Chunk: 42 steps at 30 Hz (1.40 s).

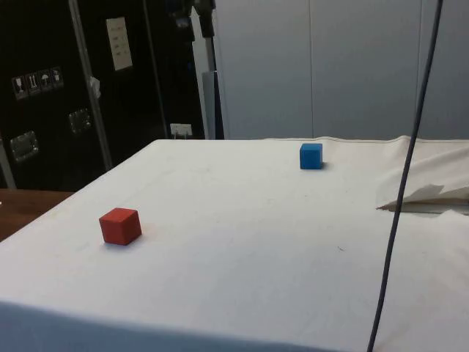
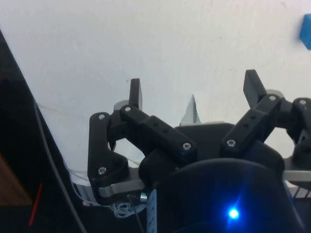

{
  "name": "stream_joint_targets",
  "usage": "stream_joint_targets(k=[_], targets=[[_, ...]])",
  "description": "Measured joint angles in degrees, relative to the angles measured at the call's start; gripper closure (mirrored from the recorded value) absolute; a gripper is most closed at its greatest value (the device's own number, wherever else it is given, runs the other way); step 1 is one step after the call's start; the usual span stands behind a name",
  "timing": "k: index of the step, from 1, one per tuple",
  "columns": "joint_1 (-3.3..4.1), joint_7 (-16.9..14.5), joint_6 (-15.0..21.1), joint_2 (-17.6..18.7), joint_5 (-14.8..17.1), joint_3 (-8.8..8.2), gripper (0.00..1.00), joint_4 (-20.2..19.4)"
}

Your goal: Stack the two cubes.

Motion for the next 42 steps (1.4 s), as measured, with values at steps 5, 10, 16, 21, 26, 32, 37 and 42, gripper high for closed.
stream_joint_targets(k=[5,10,16,21,26,32,37,42], targets=[[-0.17,-0.6,0.1,-2.3,-0.2,-0.57,0.0,-2.5],[-0.29,-1.0,0.7,-4.3,-0.4,-0.97,0.0,-5.0],[-0.46,-1.0,1.5,-6.7,-1.3,-1.32,0.0,-8.3],[-0.63,-1.2,2.1,-8.3,-2.0,-1.78,0.0,-10.5],[-0.86,-1.7,3.1,-10.0,-3.0,-2.69,0.0,-13.1],[-1.15,-2.9,4.7,-11.4,-4.3,-4.24,0.0,-15.9],[-1.38,-3.6,6.5,-12.0,-5.6,-5.56,0.0,-18.0],[-1.6,-4.4,8.7,-12.8,-7.3,-7.28,0.0,-20.2]])
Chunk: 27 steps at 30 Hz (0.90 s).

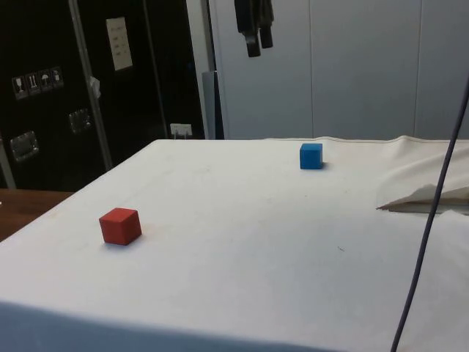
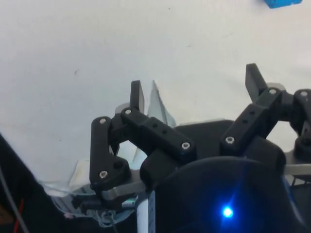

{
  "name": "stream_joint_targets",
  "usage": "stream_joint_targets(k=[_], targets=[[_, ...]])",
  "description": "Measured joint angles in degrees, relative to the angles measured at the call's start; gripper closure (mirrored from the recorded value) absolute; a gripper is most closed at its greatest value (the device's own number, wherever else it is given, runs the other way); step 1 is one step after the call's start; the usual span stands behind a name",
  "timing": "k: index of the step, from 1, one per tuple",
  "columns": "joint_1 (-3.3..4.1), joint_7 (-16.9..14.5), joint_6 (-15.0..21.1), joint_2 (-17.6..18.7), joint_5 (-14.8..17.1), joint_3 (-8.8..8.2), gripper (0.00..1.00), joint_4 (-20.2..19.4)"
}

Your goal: Stack the two cubes.

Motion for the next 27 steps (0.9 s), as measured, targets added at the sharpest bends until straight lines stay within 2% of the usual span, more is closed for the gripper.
stream_joint_targets(k=[5,9,11,15,17,22,27], targets=[[-0.11,-0.5,1.7,-0.3,-1.0,-1.15,0.0,-1.5],[-0.17,-1.1,4.5,-0.5,-1.9,-2.75,0.0,-3.4],[-0.17,-1.1,4.5,-0.5,-1.9,-2.75,0.0,-3.4],[-0.23,-1.9,7.4,-0.7,-2.4,-4.24,0.0,-5.2],[-0.29,-2.1,8.0,-0.7,-2.5,-4.47,0.0,-5.5],[-0.46,-3.7,11.4,-0.8,-2.6,-6.53,0.0,-7.4],[-0.63,-5.2,13.2,-1.1,-2.6,-8.02,0.0,-8.7]])
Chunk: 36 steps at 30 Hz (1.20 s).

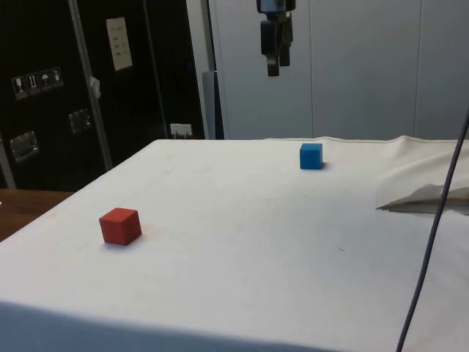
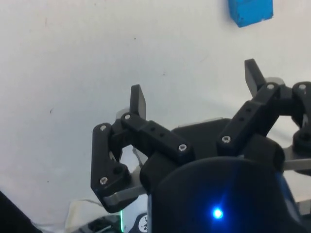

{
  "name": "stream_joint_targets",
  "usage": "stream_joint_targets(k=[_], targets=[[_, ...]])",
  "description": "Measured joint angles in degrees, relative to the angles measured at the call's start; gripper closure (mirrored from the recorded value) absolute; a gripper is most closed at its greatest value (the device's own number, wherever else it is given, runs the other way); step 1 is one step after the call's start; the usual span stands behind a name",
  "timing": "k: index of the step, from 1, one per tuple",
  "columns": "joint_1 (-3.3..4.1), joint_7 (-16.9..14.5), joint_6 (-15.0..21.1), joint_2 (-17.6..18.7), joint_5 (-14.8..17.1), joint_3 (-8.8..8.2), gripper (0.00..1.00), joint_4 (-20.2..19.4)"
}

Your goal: Stack the two cubes.

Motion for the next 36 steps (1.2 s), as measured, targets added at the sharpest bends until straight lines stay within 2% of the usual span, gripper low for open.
stream_joint_targets(k=[7,10,15,17,23,24,30,36], targets=[[-0.23,-2.8,4.2,-1.0,0.0,-3.04,0.0,-3.2],[-0.23,-3.0,4.8,-1.1,0.0,-3.32,0.0,-3.6],[-0.4,-5.0,9.2,-1.9,0.0,-5.79,0.0,-6.8],[-0.4,-5.0,9.2,-1.9,0.0,-5.79,0.0,-6.8],[-0.46,-8.3,11.5,-1.8,0.1,-8.94,0.0,-8.3],[-0.46,-8.3,11.5,-1.8,0.1,-8.94,0.0,-8.3],[-0.4,-11.3,12.9,0.3,1.0,-10.89,0.0,-8.3],[-0.4,-13.8,14.9,3.2,1.9,-11.69,0.0,-8.3]])
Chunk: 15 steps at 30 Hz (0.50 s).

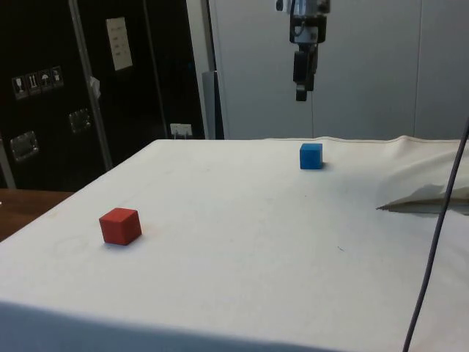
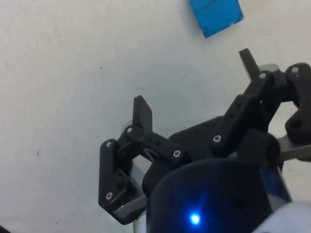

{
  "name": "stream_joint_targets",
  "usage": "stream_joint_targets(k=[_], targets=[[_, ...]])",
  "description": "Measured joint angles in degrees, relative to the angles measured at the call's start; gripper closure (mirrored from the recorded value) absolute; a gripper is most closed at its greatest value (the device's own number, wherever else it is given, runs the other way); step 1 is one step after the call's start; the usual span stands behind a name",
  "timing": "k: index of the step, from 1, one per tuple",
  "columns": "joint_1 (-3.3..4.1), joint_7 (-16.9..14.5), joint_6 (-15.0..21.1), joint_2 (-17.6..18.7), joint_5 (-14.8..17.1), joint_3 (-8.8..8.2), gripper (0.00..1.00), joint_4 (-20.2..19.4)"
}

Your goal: Stack the two cubes.

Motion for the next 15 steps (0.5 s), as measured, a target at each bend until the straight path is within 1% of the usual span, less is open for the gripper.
stream_joint_targets(k=[5,9,15], targets=[[0.0,-1.1,1.1,1.6,0.5,-0.52,0.0,0.0],[0.0,-2.8,2.6,3.7,1.1,-1.66,0.0,-0.1],[0.0,-3.6,4.3,5.7,1.5,-2.23,0.0,-0.1]])
